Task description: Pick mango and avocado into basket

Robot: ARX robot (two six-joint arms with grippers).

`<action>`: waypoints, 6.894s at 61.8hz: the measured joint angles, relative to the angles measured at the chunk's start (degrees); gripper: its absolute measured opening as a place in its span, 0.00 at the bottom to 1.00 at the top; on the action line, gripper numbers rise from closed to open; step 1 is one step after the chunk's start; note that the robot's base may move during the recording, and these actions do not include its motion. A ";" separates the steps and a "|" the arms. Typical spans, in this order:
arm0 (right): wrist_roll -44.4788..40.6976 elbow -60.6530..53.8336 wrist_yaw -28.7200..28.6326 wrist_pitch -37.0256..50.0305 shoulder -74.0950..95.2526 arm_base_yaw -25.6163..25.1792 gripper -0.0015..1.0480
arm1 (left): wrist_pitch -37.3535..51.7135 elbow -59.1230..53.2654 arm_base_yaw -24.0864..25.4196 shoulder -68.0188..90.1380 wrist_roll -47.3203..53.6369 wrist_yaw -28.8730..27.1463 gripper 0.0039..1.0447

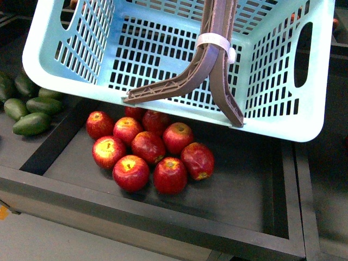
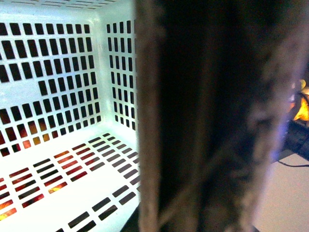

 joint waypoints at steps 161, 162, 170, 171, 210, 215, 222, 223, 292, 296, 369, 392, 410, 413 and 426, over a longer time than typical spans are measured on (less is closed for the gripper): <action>14.27 -1.95 20.81 -7.98 -31.65 45.57 0.93 | 0.04 -0.24 0.00 0.00 0.00 -0.17 0.05; 14.25 -2.12 20.94 -7.93 -32.52 44.94 0.93 | 0.04 -0.24 0.00 0.00 -0.02 -0.22 0.05; 14.25 -3.82 21.24 -7.78 -39.04 40.26 0.93 | 0.04 -0.28 0.04 0.00 -0.20 -0.22 0.05; 14.25 -4.20 21.22 -7.82 -40.02 39.50 0.93 | 0.04 -0.28 0.04 0.00 -0.20 -0.17 0.05; 13.53 -21.42 9.90 -21.73 -79.08 11.58 0.93 | 0.04 -0.37 0.02 0.00 -0.37 -0.09 0.05; 13.97 -23.69 9.57 -22.99 -82.90 9.57 0.93 | 0.04 -0.37 0.02 0.00 -0.35 -0.15 0.05; 14.49 -25.40 10.45 -23.47 -85.46 8.81 0.93 | 0.04 -0.37 0.02 0.00 -0.37 -0.13 0.05; 14.53 -25.44 10.47 -23.47 -85.59 8.81 0.93 | 0.04 -0.37 0.02 0.00 -0.37 -0.13 0.05; -2.25 -43.04 21.07 -16.20 -105.18 28.30 0.02 | 0.04 -0.37 0.02 0.00 -0.37 -0.07 0.05; -2.36 -43.28 21.07 -16.44 -105.63 28.33 0.10 | 0.04 -0.37 0.02 0.00 -0.37 -0.09 0.05; -2.34 -43.78 21.22 -16.66 -105.94 28.48 0.93 | 0.09 -0.59 0.33 -0.02 -0.24 -0.57 0.05; -2.36 -43.76 21.18 -16.68 -105.98 28.48 0.93 | 0.09 -0.66 -0.02 -0.04 -0.52 0.13 0.05; -2.34 -43.87 21.09 -16.68 -106.03 28.50 0.93 | 0.09 -0.70 0.17 -0.02 -0.68 -0.22 0.05; -2.36 -43.85 21.07 -16.68 -106.01 28.48 0.93 | 0.09 -0.74 0.20 -0.02 -0.59 -0.44 0.05; -2.36 -43.87 21.09 -16.68 -105.98 28.48 0.93 | 0.09 -0.74 0.15 -0.02 -0.66 0.17 0.05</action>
